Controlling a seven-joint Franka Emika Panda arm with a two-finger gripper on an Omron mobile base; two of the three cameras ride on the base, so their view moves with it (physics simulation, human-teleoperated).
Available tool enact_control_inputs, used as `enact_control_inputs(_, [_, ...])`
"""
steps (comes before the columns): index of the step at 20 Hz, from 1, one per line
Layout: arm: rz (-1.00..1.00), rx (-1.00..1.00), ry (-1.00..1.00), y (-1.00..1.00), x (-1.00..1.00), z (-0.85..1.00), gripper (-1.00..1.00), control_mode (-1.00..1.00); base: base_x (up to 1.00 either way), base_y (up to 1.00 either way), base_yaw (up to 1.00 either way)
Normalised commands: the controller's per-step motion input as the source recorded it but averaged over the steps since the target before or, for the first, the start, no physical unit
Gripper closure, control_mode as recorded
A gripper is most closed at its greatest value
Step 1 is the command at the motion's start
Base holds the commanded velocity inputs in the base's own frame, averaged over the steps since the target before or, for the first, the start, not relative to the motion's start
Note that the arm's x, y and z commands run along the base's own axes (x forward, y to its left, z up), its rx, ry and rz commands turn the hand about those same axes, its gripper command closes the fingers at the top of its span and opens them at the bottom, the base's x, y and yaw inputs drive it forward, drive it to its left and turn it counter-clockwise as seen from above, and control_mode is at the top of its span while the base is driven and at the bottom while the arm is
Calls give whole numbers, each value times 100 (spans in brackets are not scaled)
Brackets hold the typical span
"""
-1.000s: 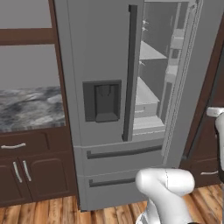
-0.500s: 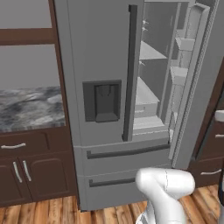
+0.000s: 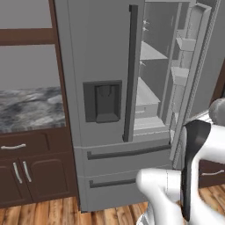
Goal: Take the donuts from the fridge and place them on the empty tray on the dining counter.
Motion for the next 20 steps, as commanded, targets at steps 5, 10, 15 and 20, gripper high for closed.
enact_control_inputs(5, [-4, -71, 15, 92, 30, -4, -100, -100, 0, 0, 0])
enact_control_inputs(10, [-10, -39, 30, 26, 55, -1, -100, -100, 0, 0, 0])
enact_control_inputs(15, [-14, -15, 29, -6, 96, -5, -100, -100, 0, 0, 0])
enact_control_inputs(20, [-7, -22, 3, -6, 83, -9, -100, -100, 0, 0, 0])
